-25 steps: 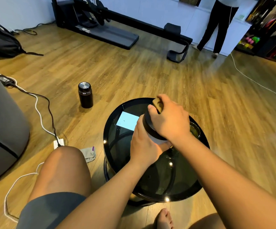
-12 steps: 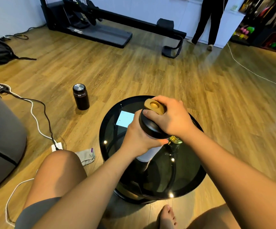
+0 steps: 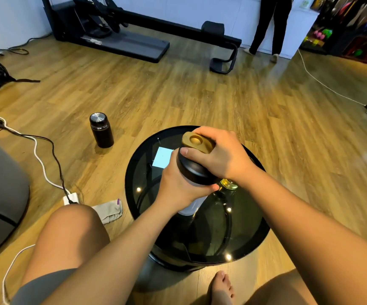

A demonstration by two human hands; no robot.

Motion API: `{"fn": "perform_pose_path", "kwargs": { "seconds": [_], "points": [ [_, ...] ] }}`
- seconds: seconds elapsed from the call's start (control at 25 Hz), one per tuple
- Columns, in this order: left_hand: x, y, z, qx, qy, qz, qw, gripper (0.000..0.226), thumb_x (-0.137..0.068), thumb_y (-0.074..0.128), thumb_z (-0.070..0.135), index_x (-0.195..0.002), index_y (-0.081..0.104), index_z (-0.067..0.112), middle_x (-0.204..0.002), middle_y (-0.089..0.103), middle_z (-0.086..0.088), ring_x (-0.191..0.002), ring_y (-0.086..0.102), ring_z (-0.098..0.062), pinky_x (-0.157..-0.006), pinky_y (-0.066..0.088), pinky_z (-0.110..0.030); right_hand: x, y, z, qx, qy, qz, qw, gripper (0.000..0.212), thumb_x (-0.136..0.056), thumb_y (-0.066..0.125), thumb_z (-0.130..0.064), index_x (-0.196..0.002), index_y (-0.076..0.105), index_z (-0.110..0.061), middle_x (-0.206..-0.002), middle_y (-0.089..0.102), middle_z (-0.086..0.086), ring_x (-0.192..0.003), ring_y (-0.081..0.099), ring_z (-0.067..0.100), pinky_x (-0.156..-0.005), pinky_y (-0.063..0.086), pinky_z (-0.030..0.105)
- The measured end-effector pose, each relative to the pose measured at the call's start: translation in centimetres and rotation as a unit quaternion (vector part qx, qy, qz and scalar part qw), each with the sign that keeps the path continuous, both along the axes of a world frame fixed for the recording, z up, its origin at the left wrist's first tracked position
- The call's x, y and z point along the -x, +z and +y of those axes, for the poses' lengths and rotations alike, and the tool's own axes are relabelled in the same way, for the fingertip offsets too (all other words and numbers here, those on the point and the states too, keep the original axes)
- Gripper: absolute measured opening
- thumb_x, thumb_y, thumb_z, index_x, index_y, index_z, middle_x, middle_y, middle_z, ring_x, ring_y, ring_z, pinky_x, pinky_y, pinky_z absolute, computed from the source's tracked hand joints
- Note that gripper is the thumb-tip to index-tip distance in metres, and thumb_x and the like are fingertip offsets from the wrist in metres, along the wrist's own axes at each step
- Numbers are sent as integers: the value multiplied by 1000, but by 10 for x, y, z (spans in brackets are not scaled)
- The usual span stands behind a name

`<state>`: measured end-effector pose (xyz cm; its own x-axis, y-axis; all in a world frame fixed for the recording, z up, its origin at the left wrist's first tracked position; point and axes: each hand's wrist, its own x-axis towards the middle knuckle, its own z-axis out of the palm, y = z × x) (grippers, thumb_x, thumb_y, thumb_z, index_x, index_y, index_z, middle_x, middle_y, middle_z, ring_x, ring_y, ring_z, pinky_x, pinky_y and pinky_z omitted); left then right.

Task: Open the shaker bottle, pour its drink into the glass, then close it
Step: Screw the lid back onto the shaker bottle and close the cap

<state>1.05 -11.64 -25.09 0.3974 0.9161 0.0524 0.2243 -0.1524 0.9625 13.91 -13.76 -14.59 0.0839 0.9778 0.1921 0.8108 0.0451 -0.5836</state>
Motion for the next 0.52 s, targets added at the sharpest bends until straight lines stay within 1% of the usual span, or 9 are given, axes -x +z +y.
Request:
{"fn": "perform_pose_path", "kwargs": {
  "seconds": [0.16, 0.24, 0.36, 0.44, 0.52],
  "points": [
    [-7, -5, -5, -5, 31, -23, 999, 86, -50, 100, 40, -111, 42, 53, -110, 65, 17, -102, 64, 8, -80, 54, -7, 2, -6, 0, -15, -29, 2, 999, 32, -81, 67, -57, -96, 69, -29, -86, 71, -9, -87, 66, 17, -81, 54, 44],
    [-8, -5, -6, 0, 42, -36, 998, 87, -46, 98, 46, -114, 44, 50, -110, 67, 15, -101, 67, 4, -80, 57, -13, 4, -8, -1, -27, -51, 10, 998, 35, -79, 65, -59, -96, 69, -29, -86, 72, -9, -89, 66, 19, -82, 53, 45],
    [-12, -4, -10, -1, 53, -40, 998, 93, -42, 91, 55, -120, 43, 46, -111, 67, 14, -104, 67, 0, -82, 58, -19, 6, -9, -2, -39, -71, 20, 997, 33, -79, 67, -58, -95, 70, -29, -84, 71, -9, -88, 66, 19, -82, 53, 46],
    [-14, -5, -12, -4, 64, -32, 997, 92, -41, 89, 58, -119, 40, 51, -110, 67, 16, -103, 67, -1, -81, 57, -19, 6, -9, -2, -39, -79, 24, 996, 32, -80, 68, -57, -95, 70, -29, -82, 71, -9, -87, 67, 19, -82, 54, 46],
    [-14, -5, -12, -6, 71, -29, 997, 92, -41, 89, 59, -116, 37, 56, -109, 66, 18, -101, 67, 3, -76, 55, -13, 6, -9, -2, -38, -81, 22, 996, 32, -80, 68, -57, -95, 70, -29, -83, 71, -10, -87, 67, 18, -83, 54, 47]
  ]
}}
